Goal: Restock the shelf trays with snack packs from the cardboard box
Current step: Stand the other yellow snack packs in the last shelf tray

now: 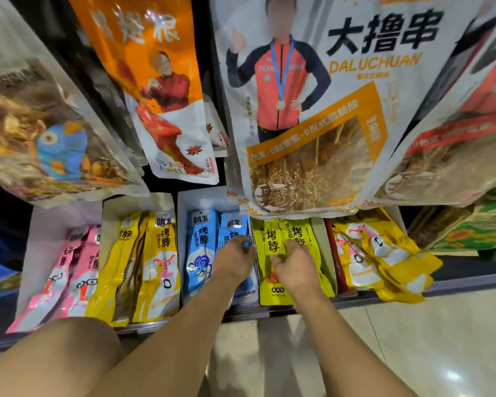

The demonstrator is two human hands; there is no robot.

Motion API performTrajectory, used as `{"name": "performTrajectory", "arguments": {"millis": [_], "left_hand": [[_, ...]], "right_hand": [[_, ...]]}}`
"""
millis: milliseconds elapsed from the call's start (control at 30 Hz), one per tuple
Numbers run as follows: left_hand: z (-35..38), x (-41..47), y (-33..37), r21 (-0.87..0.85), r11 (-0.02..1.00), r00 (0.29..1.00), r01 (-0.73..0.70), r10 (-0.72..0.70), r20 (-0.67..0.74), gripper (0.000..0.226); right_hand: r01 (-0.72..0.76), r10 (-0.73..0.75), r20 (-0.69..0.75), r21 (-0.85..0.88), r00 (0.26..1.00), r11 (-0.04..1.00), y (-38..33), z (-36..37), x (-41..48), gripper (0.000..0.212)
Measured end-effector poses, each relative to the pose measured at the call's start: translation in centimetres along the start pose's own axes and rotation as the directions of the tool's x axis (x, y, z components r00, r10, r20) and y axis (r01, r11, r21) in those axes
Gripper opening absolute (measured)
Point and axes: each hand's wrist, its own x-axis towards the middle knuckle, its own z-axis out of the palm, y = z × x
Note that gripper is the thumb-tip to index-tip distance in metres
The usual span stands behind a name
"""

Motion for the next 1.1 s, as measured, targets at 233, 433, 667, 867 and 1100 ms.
{"name": "performTrajectory", "arguments": {"millis": [233, 433, 667, 867, 1100], "left_hand": [[-3.6, -5.7, 0.5, 0.277, 0.953, 0.992, -0.121, 0.127, -0.002, 0.044], [-8.0, -13.0, -0.8, 0.554, 0.823, 0.978, -0.130, 0.197, -0.064, 0.047], [-13.9, -20.9, -4.9, 0.655, 0.755, 0.963, -0.026, 0.194, -0.187, 0.048], [-18.7, -26.7, -9.9, 0.680, 0.717, 0.943, 0.150, 0.102, -0.316, 0.046], [-22.6, -29.8, -14.0, 0.645, 0.719, 0.915, 0.257, 0.033, -0.402, 0.051]], "right_hand": [[0.152, -0.151, 0.032, -0.363, 0.988, 0.919, -3.0, -2.8, -6.5, 0.051], [0.314, -0.314, 0.097, -0.544, 0.945, 0.778, -5.9, -3.9, -13.8, 0.052], [0.470, -0.430, 0.220, -0.599, 0.875, 0.648, -9.5, -0.7, -20.8, 0.059], [0.614, -0.583, 0.296, -0.626, 0.757, 0.480, -12.9, 1.9, -24.9, 0.058], [0.714, -0.661, 0.362, -0.578, 0.657, 0.394, -16.6, 6.9, -27.6, 0.054]]}}
